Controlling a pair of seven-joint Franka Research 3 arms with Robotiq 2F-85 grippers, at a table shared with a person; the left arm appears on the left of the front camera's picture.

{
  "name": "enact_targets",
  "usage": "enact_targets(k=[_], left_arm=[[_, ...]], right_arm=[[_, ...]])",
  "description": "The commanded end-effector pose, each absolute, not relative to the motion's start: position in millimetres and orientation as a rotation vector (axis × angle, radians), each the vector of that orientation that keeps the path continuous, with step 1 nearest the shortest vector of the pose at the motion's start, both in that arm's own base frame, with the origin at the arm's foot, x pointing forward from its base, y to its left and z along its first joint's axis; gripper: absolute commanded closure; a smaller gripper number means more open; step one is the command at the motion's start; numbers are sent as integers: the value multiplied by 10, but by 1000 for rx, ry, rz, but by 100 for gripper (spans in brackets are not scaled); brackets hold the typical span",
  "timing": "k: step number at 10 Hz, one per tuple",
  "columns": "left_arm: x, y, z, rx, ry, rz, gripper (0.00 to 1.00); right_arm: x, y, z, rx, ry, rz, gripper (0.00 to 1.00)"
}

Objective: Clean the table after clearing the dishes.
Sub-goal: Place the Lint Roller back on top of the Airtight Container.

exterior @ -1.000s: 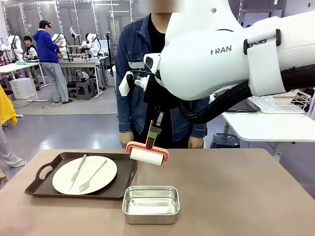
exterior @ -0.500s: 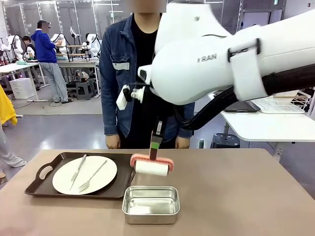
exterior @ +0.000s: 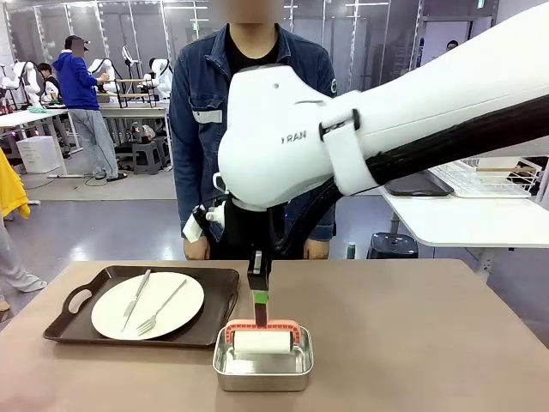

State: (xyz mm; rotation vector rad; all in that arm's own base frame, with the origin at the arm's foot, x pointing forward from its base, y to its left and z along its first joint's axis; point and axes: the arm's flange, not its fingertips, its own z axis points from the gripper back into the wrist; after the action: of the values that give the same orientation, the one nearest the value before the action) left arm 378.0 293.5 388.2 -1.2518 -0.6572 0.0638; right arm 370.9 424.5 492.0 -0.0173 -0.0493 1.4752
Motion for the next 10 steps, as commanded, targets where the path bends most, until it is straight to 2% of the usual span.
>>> enact_targets(k=[1, 7, 10], left_arm=[[3746, 2950, 3892, -1250, -657, 52, 0], [3746, 2950, 3892, -1250, -657, 52, 0], [3746, 2950, 3892, -1250, -657, 52, 0]], right_arm=[[3761, 4367, 4852, -7, -32, 1449, 77], [4029, 4404, 4374, -10, -42, 1501, 77], [4196, 4303, 4316, -15, -91, 1515, 77]])
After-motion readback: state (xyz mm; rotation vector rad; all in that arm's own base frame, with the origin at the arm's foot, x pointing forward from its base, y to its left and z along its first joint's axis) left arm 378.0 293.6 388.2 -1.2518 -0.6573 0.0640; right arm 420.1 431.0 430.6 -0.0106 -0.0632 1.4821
